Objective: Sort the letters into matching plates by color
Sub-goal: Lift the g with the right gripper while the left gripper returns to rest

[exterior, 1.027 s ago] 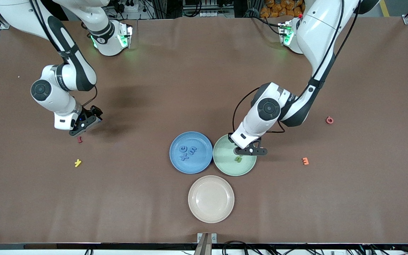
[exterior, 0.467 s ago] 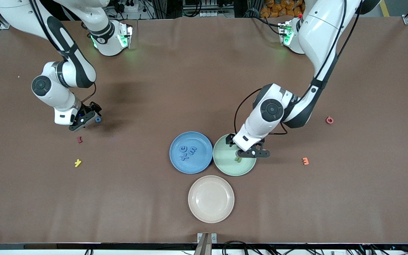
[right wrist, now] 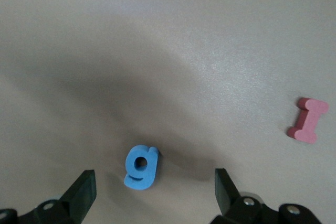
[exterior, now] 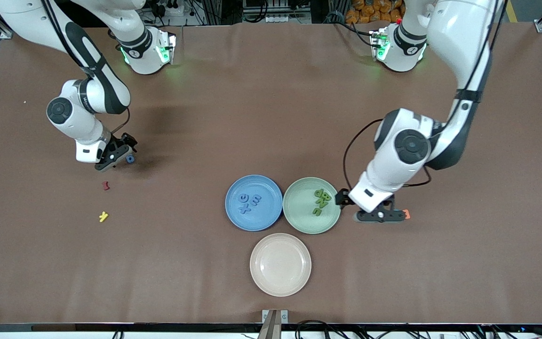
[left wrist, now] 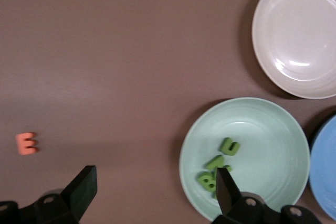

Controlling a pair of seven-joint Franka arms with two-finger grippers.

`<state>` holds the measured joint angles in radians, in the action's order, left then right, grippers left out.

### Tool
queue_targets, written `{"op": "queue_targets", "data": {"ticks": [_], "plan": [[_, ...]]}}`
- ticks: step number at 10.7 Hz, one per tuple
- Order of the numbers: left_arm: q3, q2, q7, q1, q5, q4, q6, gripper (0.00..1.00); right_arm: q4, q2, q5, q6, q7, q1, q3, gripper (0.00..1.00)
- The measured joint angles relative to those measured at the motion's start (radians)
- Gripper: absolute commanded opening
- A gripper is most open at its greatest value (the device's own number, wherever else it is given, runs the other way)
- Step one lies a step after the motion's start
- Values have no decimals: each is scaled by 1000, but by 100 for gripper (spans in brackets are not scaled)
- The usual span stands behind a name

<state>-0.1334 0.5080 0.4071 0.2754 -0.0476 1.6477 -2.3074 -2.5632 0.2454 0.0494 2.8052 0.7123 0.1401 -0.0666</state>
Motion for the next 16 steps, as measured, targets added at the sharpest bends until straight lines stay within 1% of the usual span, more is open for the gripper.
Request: {"op": "queue_targets", "data": {"ticks": [2, 3, 4, 5, 6, 7, 9, 11, 14, 15, 16], "plan": [[4, -52, -67, -60, 0, -2, 74, 100, -4, 12, 0, 23, 0, 0, -1, 100], [6, -85, -77, -85, 0, -2, 131, 100, -5, 20, 0, 35, 0, 0, -1, 99], [11, -119, -77, -105, 0, -3, 183, 100, -5, 27, 0, 41, 0, 0, -1, 94], [14, -150, -77, -130, 1, -4, 222, 100, -6, 29, 0, 43, 0, 0, -1, 87], [15, -183, -78, -162, 25, -4, 251, 100, -6, 29, 0, 45, 0, 0, -1, 73], [18, -215, -80, -188, 46, -4, 281, 100, -7, 29, 0, 47, 0, 0, -2, 65], [24, -279, -80, -208, 50, -5, 335, 100, -6, 30, 0, 53, 0, 0, -2, 57], [34, -347, -81, -216, 50, -16, 413, 100, -6, 26, 0, 56, 1, 0, -2, 46], [62, -401, -162, -243, 50, -51, 519, 100, -5, 22, 0, 60, 1, 0, -2, 36], [73, -417, -181, -246, 50, -55, 542, 100, -5, 22, 1, 60, 1, 0, -2, 31], [87, -431, -195, -247, 50, -62, 559, 100, -5, 21, 1, 61, 2, 0, -2, 29]]}}
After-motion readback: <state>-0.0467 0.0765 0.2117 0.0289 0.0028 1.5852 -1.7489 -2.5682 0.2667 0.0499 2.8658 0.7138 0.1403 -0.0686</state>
